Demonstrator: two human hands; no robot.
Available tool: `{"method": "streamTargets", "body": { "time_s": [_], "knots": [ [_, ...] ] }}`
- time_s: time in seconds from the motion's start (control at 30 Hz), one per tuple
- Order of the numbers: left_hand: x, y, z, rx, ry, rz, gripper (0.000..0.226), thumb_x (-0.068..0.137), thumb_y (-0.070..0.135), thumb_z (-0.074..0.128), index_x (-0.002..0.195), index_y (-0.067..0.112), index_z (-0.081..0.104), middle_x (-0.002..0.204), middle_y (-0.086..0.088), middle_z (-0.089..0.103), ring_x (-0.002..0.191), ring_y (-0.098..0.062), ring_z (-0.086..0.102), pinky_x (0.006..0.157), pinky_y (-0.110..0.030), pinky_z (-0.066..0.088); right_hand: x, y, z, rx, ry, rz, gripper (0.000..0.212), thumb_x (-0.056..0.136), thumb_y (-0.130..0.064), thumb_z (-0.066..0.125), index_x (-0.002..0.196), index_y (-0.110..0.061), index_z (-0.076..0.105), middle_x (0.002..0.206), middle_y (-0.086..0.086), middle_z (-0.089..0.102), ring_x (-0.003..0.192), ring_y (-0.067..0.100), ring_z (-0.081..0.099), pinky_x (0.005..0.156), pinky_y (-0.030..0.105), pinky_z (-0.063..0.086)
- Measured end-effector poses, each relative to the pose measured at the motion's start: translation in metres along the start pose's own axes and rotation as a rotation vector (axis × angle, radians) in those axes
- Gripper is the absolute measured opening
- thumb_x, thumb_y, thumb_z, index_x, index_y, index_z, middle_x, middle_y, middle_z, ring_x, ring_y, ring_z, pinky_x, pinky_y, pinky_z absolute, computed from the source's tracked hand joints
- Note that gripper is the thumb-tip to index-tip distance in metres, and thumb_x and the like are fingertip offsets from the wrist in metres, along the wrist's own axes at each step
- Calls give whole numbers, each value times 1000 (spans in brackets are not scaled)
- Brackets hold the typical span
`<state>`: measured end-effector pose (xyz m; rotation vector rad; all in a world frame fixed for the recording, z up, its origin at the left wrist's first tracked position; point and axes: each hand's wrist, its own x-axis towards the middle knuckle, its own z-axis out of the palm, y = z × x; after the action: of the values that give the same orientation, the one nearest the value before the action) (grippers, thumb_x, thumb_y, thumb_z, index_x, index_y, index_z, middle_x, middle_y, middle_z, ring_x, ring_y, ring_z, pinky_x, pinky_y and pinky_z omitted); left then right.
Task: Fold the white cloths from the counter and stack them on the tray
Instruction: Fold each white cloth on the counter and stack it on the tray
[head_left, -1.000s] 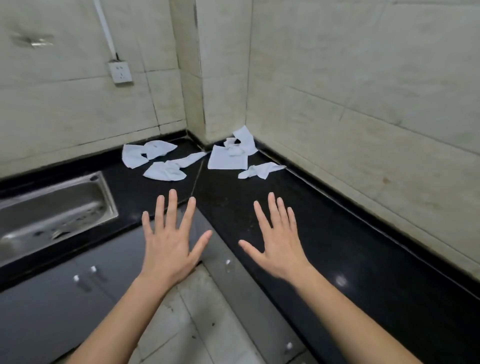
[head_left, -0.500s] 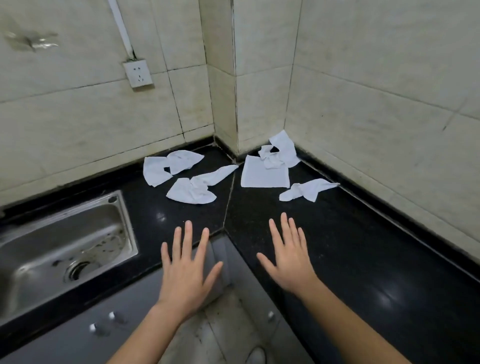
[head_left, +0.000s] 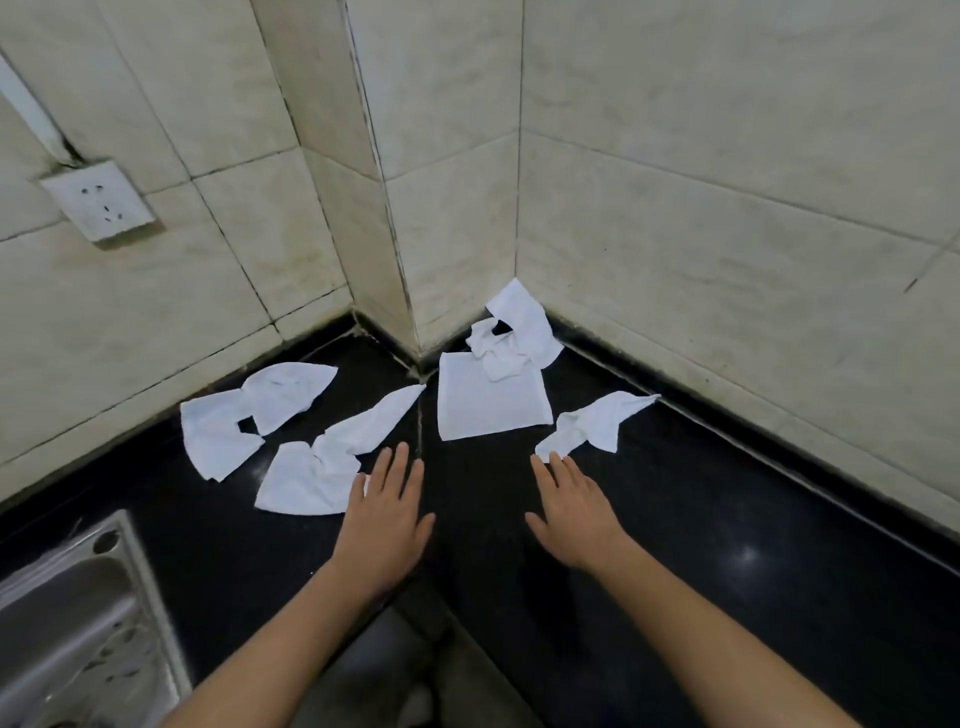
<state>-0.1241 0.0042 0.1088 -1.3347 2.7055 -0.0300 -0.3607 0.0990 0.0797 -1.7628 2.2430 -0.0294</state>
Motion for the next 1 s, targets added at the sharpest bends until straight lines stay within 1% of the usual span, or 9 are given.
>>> {"method": "streamTargets", "body": {
  "time_s": [0.13, 0.43, 0.53, 0.6, 0.7, 0.77, 0.83, 0.9, 1.0],
  "knots": [
    [65, -4, 19, -29, -166, 107, 68, 100, 42, 39, 157, 13, 16, 166, -8, 7, 153, -25, 7, 119, -45, 21, 30, 9, 10, 31, -38, 93, 77, 101, -44, 44, 159, -11, 5, 165, 13, 14, 153, 29, 12, 122, 42, 21],
    [211, -27, 94, -135, -280, 347, 69, 95, 17, 46, 156, 14, 14, 165, -9, 4, 153, -24, 6, 117, -43, 29, 137, 10, 36, -49, -142, 338, 69, 99, -17, 44, 158, -7, 9, 164, 14, 16, 153, 30, 12, 124, 43, 12],
    [237, -35, 116, -128, -210, 369, 65, 85, 7, 57, 147, 10, 38, 156, -10, 34, 145, -25, 32, 113, -50, 32, 169, 5, 38, -123, -176, 315, 80, 95, -10, 51, 158, -6, 2, 166, 13, 7, 154, 30, 4, 124, 45, 8],
    [240, -43, 135, -164, -87, 421, 52, 70, -1, 69, 121, 7, 62, 125, -11, 65, 114, -28, 63, 98, -52, 46, 186, 3, 43, -169, -206, 301, 85, 93, -10, 56, 157, -6, 0, 165, 11, 7, 154, 29, 2, 124, 45, 8],
    [231, -59, 152, -185, 53, 444, 38, 68, -4, 65, 104, 9, 66, 97, -8, 70, 85, -28, 68, 86, -46, 50, 201, -2, 59, -150, -262, 301, 82, 93, -9, 55, 158, -6, 5, 165, 10, 12, 153, 29, 8, 125, 45, 8],
    [221, -70, 154, -212, 56, 458, 34, 68, -2, 67, 100, 10, 65, 90, -7, 68, 80, -29, 67, 82, -44, 48, 201, -13, 72, -116, -206, 287, 76, 84, -7, 64, 152, -6, 30, 150, 14, 39, 141, 33, 38, 120, 43, 23],
    [209, -82, 153, -198, 40, 438, 32, 66, -2, 69, 96, 11, 65, 85, -7, 65, 78, -30, 64, 80, -43, 48, 197, -24, 85, -151, -83, 218, 63, 61, -4, 79, 122, -7, 63, 107, 11, 64, 99, 34, 64, 102, 44, 46],
    [198, -90, 155, -163, 64, 412, 28, 65, -2, 68, 90, 11, 65, 81, -7, 61, 74, -30, 59, 77, -42, 47, 189, -32, 91, -198, -30, 158, 43, 47, -3, 84, 87, -14, 72, 78, 4, 62, 71, 29, 63, 84, 39, 54],
    [173, -101, 157, -113, 33, 350, 28, 61, -1, 72, 83, 12, 63, 79, -7, 59, 74, -30, 55, 75, -43, 45, 170, -43, 92, -241, -75, 43, 30, 47, -7, 84, 71, -18, 69, 68, 1, 60, 64, 25, 60, 73, 36, 53]
  ]
}}
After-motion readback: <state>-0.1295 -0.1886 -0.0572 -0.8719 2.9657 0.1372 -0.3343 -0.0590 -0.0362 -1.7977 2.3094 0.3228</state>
